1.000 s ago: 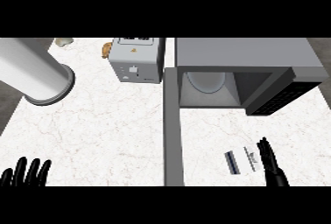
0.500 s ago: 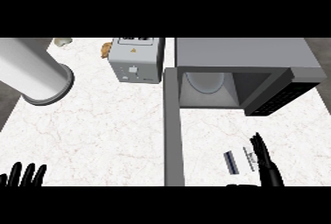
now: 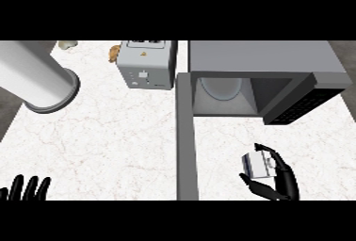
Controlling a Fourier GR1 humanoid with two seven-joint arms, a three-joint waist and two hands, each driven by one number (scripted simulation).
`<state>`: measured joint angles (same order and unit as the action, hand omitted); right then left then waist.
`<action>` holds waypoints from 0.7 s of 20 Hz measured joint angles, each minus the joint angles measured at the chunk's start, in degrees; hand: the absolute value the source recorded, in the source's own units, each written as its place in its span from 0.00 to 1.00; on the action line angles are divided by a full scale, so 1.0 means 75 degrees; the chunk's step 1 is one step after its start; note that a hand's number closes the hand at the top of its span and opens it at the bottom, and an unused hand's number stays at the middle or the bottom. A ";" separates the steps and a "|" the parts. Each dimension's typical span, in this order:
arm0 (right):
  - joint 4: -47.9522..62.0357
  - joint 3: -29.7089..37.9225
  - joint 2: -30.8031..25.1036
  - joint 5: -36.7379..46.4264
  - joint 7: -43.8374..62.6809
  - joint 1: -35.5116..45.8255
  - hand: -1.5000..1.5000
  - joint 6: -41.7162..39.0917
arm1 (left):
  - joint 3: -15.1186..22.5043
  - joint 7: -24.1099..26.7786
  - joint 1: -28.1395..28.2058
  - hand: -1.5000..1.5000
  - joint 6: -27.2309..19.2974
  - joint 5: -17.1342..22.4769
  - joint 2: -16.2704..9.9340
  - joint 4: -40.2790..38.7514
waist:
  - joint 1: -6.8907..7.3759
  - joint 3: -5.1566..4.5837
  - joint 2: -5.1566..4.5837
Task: Pick up the milk, place it into the microwave and close the microwave
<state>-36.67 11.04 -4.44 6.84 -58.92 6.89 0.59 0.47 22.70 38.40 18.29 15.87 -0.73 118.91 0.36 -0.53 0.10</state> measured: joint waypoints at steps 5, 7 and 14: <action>0.0647 0.0251 -0.0024 0.0107 -0.0144 0.0593 1.00 0.0501 | -0.0171 -0.0139 -0.0106 0.00 0.0080 0.0215 -0.0080 -0.0053 | 0.0017 0.0010 -0.0006; 0.0785 0.0379 -0.0009 0.0063 -0.0146 0.0808 1.00 0.0651 | -0.0123 -0.0139 -0.0068 0.00 0.0092 0.0179 -0.0049 -0.0021 | 0.0027 0.0034 -0.0012; 0.1684 0.1031 0.0047 -0.0202 -0.0044 0.2126 1.00 0.1343 | -0.0165 -0.0125 -0.0103 0.00 0.0205 0.0193 -0.0068 -0.0094 | 0.0121 0.0077 -0.0053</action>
<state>-24.05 18.77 -4.09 5.32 -59.25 22.84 10.66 -0.77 21.76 37.63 19.82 17.32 -1.24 118.21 1.27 0.04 -0.30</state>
